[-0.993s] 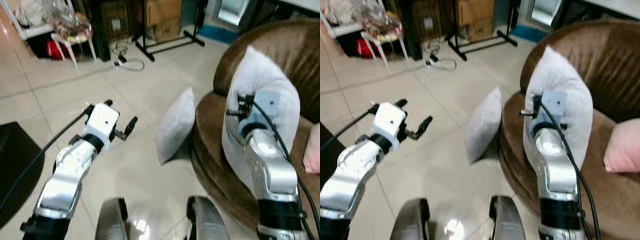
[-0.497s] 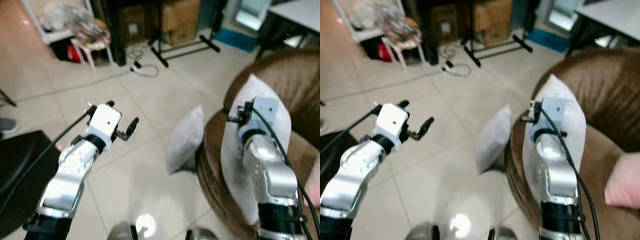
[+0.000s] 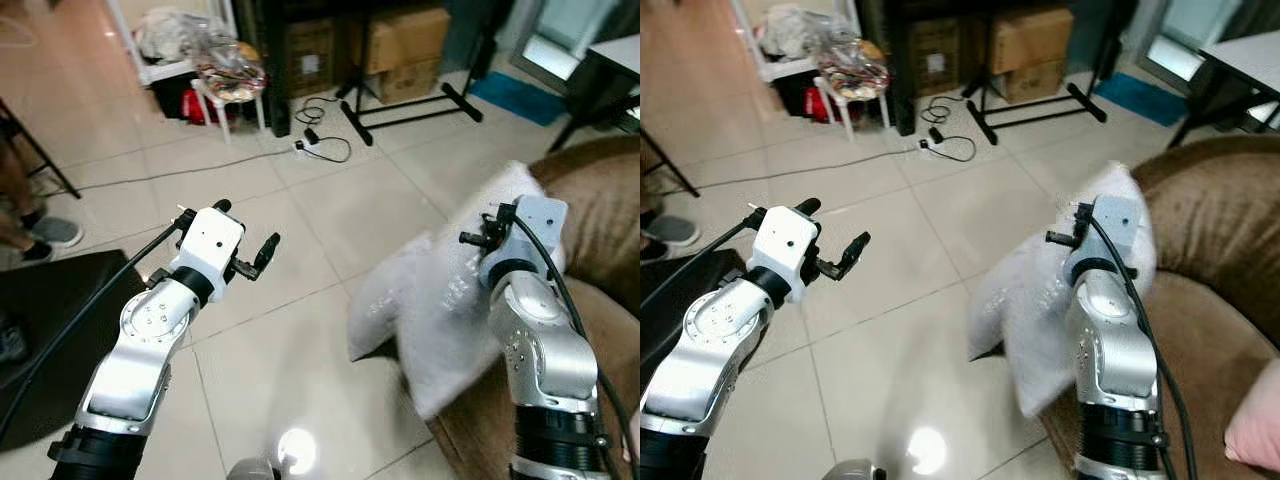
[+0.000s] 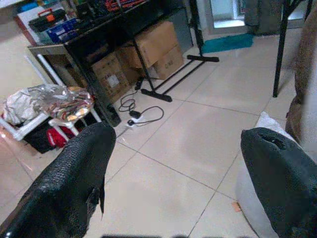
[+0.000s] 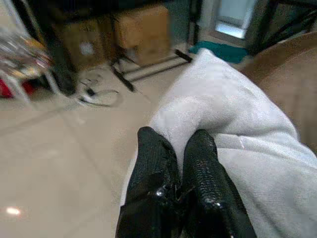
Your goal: Move the pillow to the sofa from floor
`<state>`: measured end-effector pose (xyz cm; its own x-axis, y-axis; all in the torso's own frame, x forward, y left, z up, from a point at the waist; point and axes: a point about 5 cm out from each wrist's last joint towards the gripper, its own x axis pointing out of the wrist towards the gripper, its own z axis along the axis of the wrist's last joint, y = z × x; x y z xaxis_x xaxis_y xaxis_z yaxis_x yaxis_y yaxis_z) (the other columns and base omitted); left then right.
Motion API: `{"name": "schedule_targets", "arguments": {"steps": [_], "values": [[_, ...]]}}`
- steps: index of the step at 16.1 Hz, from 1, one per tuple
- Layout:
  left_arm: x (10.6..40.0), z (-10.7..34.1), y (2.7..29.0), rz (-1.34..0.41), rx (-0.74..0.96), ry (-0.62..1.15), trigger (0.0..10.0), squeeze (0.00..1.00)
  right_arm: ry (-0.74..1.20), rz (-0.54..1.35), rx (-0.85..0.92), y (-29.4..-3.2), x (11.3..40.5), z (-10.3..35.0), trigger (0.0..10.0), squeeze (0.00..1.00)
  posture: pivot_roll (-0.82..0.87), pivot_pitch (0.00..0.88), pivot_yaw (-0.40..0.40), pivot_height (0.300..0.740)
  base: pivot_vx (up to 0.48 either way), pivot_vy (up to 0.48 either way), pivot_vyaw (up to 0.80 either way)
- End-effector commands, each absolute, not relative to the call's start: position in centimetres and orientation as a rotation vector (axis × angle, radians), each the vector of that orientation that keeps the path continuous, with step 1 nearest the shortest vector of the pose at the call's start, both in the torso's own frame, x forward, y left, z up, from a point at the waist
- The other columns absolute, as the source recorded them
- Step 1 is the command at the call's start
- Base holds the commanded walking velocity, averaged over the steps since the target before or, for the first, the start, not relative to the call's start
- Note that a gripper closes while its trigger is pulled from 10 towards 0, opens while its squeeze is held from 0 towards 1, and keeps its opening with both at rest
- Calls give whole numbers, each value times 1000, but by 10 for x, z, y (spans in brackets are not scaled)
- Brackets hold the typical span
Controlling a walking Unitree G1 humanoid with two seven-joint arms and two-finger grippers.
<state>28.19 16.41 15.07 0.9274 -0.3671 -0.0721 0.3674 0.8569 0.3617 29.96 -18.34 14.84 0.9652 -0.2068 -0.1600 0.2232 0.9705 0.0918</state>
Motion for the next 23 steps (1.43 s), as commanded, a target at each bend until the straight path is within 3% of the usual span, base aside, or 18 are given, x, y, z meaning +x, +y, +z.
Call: {"name": "schedule_targets", "arguments": {"steps": [1, 8, 18, 23], "values": [[282, 151, 165, -378, 395, 3, 10000, 0, -3, -171, 165, -177, 302, 183, 10000, 0, -107, 0, 2, 740, 0, 0, 0], [287, 152, 174, -285, 457, 1, 10000, 0, 36, -74, 326, -154, 293, 172, 10000, 0, -98, 0, 0, 740, 0, 0, -789], [280, 153, 171, -322, 370, -14, 10000, 0, 56, 10, 326, -141, 289, 169, 10000, 0, -92, 0, 0, 740, 0, 0, -796], [279, 152, 172, -322, 357, -14, 10000, 0, 62, 53, 309, -135, 290, 168, 10000, 0, -88, 0, -3, 740, 255, 0, -800]]}}
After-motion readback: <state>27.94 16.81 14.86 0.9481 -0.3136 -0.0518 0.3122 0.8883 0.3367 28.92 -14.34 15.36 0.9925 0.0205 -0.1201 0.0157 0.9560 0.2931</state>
